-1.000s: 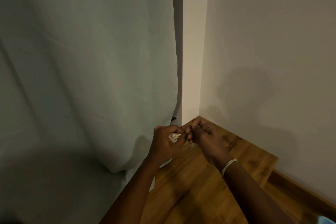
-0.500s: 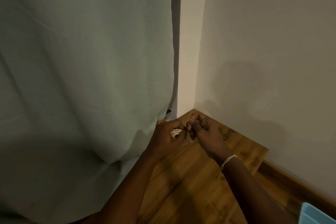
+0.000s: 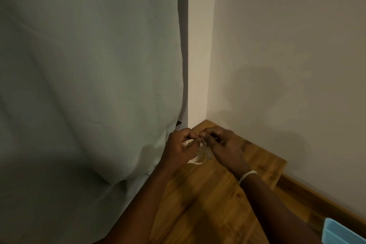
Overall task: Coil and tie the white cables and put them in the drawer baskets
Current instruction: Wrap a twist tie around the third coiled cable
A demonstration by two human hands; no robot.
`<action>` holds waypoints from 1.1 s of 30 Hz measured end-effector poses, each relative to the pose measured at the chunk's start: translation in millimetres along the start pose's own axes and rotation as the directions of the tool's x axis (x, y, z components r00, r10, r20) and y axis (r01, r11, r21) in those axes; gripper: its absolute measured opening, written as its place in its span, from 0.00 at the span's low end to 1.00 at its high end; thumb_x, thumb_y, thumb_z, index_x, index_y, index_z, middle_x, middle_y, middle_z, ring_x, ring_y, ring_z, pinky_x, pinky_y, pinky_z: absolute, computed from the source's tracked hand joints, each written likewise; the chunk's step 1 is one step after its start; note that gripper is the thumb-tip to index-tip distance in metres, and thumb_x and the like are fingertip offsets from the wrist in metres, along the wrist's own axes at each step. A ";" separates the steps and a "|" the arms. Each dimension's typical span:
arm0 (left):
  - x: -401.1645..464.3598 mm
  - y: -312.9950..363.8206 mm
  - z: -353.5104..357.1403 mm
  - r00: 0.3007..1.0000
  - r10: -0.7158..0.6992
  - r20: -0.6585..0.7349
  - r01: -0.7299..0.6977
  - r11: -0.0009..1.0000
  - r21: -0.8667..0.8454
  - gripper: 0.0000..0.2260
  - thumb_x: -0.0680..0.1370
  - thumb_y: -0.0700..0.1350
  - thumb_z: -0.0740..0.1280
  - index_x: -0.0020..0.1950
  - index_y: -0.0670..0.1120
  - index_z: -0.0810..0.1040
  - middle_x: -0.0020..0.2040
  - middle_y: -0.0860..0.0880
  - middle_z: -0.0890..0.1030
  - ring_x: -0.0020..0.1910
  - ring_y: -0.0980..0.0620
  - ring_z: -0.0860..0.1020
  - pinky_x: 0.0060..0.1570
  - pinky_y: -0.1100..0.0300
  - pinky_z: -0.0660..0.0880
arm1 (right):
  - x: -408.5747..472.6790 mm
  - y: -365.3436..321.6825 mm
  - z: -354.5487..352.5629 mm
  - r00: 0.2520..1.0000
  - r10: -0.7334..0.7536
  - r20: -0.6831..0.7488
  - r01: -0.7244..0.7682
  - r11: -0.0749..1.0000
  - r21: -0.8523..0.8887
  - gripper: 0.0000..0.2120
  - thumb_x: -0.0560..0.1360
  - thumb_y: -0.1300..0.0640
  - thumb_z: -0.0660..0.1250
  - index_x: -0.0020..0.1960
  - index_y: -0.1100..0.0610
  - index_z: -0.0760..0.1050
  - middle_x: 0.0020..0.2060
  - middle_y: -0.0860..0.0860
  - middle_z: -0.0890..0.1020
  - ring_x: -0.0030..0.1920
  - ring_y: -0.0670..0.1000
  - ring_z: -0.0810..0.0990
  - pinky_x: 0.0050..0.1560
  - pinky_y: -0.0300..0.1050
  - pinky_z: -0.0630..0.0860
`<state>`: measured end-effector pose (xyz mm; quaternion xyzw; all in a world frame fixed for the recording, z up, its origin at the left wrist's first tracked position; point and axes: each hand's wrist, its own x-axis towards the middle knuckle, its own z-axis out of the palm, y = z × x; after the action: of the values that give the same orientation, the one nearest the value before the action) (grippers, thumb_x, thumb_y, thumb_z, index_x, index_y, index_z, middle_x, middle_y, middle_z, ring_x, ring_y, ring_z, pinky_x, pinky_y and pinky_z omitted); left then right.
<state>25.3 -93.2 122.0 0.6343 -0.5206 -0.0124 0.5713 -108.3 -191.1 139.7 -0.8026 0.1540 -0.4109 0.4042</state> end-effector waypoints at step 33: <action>15.2 18.2 -14.3 0.986 0.030 0.166 -0.026 0.999 -0.026 0.06 0.73 0.45 0.74 0.45 0.49 0.78 0.39 0.53 0.81 0.37 0.55 0.81 0.37 0.65 0.79 | 28.4 -8.0 -36.3 0.968 -0.015 0.250 -0.051 0.966 0.252 0.09 0.79 0.64 0.66 0.50 0.64 0.85 0.41 0.56 0.87 0.41 0.59 0.84 0.44 0.47 0.82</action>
<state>29.2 -89.7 149.2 0.6170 -0.5753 -0.0635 0.5332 -120.0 -221.6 173.3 -0.7874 0.0547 -0.3192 0.5246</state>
